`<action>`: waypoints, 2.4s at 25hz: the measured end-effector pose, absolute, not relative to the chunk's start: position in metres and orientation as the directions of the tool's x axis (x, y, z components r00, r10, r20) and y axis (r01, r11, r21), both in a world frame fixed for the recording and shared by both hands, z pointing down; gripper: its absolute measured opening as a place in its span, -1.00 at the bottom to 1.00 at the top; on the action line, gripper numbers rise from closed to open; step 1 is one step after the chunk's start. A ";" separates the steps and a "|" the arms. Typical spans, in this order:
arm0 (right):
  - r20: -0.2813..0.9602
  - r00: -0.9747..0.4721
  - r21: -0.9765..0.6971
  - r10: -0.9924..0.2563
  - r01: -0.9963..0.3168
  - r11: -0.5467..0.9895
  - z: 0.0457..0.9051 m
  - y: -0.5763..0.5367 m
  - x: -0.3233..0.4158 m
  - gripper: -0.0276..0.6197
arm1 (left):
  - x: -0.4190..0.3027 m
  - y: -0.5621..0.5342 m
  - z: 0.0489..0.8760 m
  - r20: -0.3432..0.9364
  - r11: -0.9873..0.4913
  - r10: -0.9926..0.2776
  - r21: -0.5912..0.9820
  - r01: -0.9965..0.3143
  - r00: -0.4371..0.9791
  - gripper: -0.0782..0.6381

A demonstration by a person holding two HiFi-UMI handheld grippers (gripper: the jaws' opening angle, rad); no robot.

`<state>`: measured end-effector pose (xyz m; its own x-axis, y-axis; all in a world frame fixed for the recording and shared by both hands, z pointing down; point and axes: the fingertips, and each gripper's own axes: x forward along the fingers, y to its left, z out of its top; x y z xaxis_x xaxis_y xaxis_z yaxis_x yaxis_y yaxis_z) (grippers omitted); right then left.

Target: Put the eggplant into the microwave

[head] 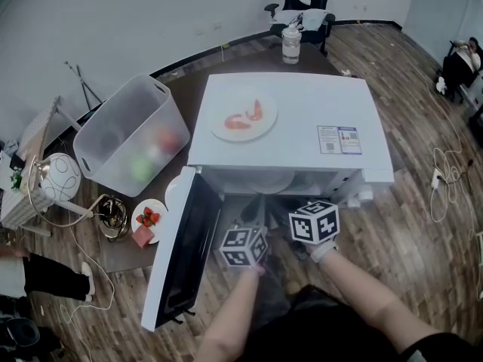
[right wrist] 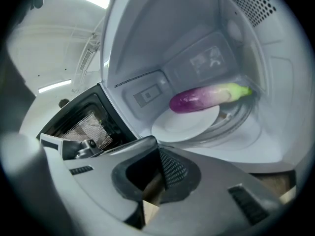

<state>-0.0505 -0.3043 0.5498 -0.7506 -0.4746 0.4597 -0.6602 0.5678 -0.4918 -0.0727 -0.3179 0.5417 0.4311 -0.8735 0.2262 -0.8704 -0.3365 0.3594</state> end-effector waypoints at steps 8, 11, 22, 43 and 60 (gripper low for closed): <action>0.423 -0.776 -0.500 -0.469 -0.631 0.593 0.547 -0.298 -0.048 -0.91 | -0.069 -0.320 0.542 0.233 -0.330 -0.870 0.379 -0.864 0.435 -0.78; 0.377 -0.780 -0.469 -0.500 -0.626 0.623 0.539 -0.295 -0.047 -0.91 | -0.067 -0.314 0.544 0.237 -0.335 -0.866 0.381 -0.862 0.441 -0.78; 0.284 -0.814 -0.487 -0.507 -0.578 0.655 0.527 -0.260 -0.036 -0.91 | -0.070 -0.270 0.534 0.203 -0.351 -0.877 0.348 -0.869 0.435 -0.78; 0.256 -0.814 -0.397 -0.521 -0.580 0.711 0.510 -0.179 -0.024 -0.91 | -0.063 -0.174 0.514 0.175 -0.304 -0.912 0.318 -0.898 0.371 -0.78; 0.265 -0.726 -0.355 -0.635 -0.685 0.636 0.495 -0.128 -0.025 -0.91 | -0.066 -0.126 0.496 0.179 -0.394 -0.868 0.319 -0.862 0.463 -0.78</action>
<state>-0.0255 -0.1280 0.4950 -0.7259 -0.6349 0.2645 -0.6854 0.6356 -0.3552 -0.0657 -0.1255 0.4958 0.4632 -0.8681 0.1786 -0.8619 -0.3944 0.3187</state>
